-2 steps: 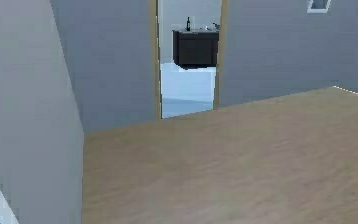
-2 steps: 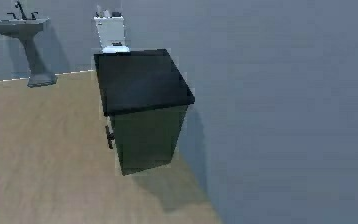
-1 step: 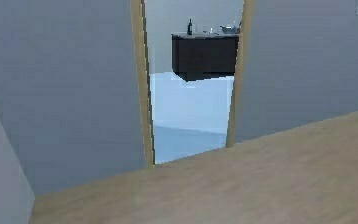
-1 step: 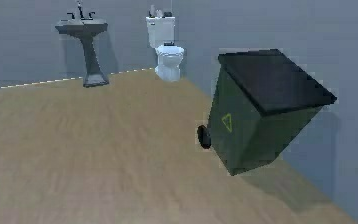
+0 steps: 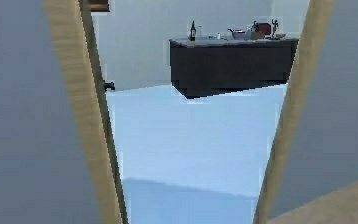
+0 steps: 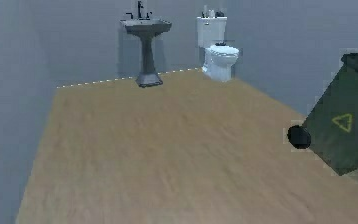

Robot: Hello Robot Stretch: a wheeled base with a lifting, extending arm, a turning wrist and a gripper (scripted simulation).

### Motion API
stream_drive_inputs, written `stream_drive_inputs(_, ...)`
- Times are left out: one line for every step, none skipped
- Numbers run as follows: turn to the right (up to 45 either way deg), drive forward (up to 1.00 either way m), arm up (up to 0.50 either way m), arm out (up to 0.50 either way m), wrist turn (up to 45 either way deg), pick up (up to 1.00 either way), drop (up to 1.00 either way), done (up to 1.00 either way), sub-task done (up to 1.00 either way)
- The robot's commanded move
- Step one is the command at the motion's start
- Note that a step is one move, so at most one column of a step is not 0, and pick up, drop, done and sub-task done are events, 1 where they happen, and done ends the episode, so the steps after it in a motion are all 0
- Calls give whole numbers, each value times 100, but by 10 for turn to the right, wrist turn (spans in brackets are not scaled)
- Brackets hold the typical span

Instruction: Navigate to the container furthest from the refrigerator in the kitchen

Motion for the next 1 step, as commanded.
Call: stream_drive_inputs(30, 0, 0, 0, 0, 0, 0, 0, 0)
